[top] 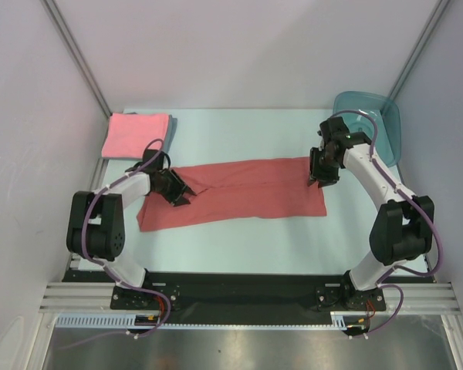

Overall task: Fold and stack the t-shirts
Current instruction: Fold the tshirt

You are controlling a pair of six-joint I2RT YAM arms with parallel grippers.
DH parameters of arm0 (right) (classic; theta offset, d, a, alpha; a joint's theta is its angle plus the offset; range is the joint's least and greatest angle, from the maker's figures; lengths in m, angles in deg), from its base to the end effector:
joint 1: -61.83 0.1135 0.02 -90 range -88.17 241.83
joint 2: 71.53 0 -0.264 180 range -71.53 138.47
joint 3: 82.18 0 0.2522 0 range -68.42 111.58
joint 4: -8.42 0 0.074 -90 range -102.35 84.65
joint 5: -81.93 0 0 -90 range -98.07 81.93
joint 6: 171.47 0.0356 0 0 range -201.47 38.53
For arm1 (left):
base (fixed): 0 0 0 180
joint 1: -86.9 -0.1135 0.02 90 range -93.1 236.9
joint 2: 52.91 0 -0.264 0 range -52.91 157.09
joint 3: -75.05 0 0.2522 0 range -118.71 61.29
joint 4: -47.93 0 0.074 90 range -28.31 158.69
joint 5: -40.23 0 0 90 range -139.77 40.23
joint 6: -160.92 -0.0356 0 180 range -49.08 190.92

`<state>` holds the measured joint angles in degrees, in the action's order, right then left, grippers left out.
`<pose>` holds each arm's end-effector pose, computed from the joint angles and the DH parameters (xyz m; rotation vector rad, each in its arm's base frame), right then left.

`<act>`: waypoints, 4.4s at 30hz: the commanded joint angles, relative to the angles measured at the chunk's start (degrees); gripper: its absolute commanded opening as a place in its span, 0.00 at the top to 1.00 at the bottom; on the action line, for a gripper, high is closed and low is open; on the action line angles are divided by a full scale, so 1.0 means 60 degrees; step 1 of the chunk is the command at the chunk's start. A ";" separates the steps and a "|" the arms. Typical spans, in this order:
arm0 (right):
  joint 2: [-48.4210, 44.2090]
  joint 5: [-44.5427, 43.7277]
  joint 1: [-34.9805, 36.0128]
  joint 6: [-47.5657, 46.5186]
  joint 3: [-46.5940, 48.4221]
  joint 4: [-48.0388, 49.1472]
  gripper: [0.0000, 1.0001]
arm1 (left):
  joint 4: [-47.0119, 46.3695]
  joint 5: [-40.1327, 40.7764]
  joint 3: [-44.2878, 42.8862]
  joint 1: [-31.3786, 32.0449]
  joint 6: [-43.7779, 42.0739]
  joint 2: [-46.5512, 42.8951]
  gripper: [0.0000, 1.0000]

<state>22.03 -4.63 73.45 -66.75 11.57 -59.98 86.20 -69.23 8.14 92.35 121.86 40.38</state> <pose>0.3221 0.0684 0.2761 0.0591 2.7772 0.2030 0.3046 -0.0410 0.1678 -0.9906 2.6444 -0.7263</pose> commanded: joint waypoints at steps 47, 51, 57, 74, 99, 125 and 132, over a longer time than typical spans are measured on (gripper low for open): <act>-0.0828 0.0159 -0.0384 -0.0388 -0.0265 0.0038 0.58 | 0.1451 0.0915 -0.5189 0.0673 -0.1399 0.2950 0.98; -0.0784 0.0144 -0.0325 -0.0373 -0.0235 -0.0021 0.58 | 0.1509 0.1193 -0.6430 0.0776 -0.1823 0.3609 0.88; -0.0754 0.0100 -0.0237 -0.0330 -0.0147 -0.0123 0.58 | 0.2082 0.1310 -0.7256 0.0893 -0.2176 0.3978 0.68; 0.0387 -0.0046 0.0129 -0.0212 0.0291 0.0535 0.58 | 0.2302 0.2351 -0.3920 0.0132 -0.3129 0.0288 0.57; 0.4241 -0.1335 -0.0442 -0.0183 0.2491 0.0682 0.57 | 0.1818 0.3097 -0.1046 -0.0001 -0.2850 -0.0842 0.55; 0.4065 -0.0983 -0.0750 -0.0330 0.2401 0.1137 0.86 | 0.2052 0.2995 -0.0796 -0.0250 -0.3304 -0.1121 0.54; 0.3670 -0.1570 -0.0764 0.0271 0.2417 0.0696 1.00 | 0.2008 0.3039 -0.0649 -0.0484 -0.3289 -0.1223 0.55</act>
<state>48.26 -11.32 69.21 -66.94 24.40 -54.93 98.73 -51.44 3.73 90.21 103.35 35.68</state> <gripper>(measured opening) 0.022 0.449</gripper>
